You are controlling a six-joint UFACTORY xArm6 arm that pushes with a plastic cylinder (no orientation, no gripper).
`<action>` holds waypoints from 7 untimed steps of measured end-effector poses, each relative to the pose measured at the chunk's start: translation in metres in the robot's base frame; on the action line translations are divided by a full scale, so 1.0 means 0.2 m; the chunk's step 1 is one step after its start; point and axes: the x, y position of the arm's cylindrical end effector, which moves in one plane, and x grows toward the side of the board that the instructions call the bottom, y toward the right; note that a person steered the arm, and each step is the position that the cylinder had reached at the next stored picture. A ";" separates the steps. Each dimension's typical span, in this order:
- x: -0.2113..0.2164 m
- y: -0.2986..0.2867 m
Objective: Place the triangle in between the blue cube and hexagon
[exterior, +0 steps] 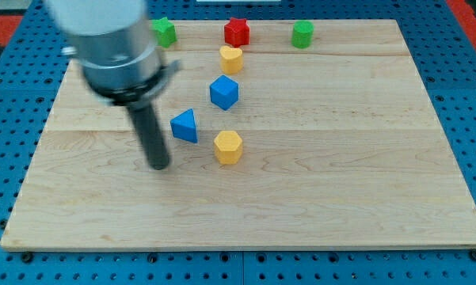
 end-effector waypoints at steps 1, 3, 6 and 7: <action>-0.07 -0.22; -0.20 -0.15; -0.25 -0.10; -0.31 0.00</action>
